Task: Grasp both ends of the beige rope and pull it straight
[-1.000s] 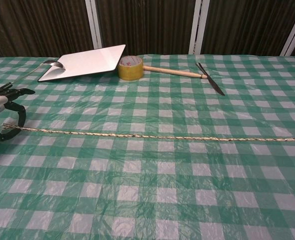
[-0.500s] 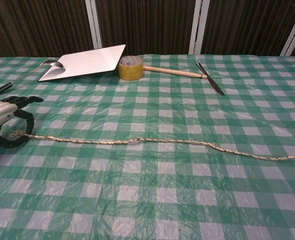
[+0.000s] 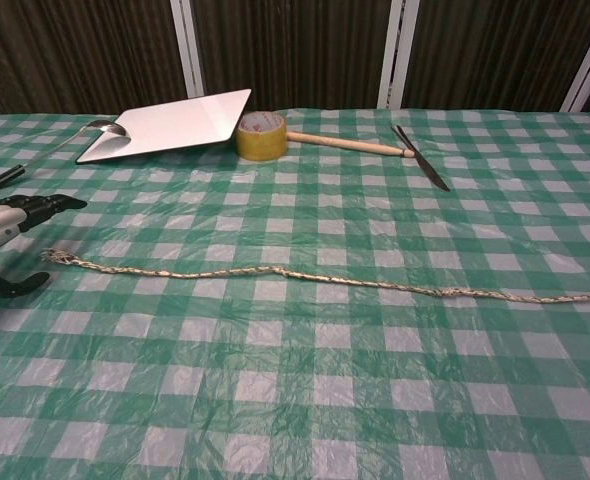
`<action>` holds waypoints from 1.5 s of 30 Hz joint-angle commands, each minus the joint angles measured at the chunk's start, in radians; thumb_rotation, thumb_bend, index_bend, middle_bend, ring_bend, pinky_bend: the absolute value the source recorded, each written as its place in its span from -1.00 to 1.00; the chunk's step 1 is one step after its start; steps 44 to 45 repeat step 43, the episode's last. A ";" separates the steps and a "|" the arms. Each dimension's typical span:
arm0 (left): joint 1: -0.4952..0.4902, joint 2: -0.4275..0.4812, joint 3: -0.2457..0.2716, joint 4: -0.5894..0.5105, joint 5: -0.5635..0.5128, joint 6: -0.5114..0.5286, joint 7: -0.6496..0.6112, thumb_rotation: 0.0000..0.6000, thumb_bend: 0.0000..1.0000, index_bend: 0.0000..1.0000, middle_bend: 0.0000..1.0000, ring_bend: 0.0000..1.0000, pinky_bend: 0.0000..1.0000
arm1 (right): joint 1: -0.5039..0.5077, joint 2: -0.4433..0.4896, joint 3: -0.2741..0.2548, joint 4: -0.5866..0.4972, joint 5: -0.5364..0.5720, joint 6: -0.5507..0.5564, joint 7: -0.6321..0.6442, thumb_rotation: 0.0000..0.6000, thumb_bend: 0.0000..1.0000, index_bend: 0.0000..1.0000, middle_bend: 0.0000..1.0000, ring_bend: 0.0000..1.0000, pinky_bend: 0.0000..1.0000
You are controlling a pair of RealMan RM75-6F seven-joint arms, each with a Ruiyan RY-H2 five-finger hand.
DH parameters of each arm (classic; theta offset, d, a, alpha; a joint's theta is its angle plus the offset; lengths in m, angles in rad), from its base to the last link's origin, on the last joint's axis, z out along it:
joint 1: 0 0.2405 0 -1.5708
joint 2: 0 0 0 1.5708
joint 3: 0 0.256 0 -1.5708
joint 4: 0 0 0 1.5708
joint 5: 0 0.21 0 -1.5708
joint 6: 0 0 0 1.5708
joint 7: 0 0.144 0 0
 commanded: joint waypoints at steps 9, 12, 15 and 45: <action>0.042 0.116 -0.003 -0.177 0.000 0.067 -0.008 1.00 -0.14 -1.00 -1.00 -1.00 -0.85 | -0.009 0.053 -0.002 -0.058 0.000 0.000 0.014 1.00 -0.39 -1.00 -1.00 -1.00 -1.00; 0.061 0.179 -0.005 -0.268 0.023 0.133 -0.009 1.00 -0.14 -1.00 -1.00 -1.00 -0.86 | -0.036 0.088 0.002 -0.111 -0.030 0.080 0.027 1.00 -0.39 -1.00 -1.00 -1.00 -1.00; 0.086 0.254 -0.004 -0.371 0.045 0.201 0.007 1.00 -0.14 -1.00 -1.00 -1.00 -0.87 | -0.082 0.133 0.002 -0.183 -0.074 0.202 0.029 1.00 -0.39 -1.00 -1.00 -1.00 -1.00; 0.295 0.454 0.057 -0.654 0.046 0.346 0.170 1.00 -0.17 -1.00 -1.00 -1.00 -0.96 | -0.314 0.219 -0.070 -0.363 -0.325 0.631 -0.026 1.00 -0.39 -1.00 -1.00 -1.00 -1.00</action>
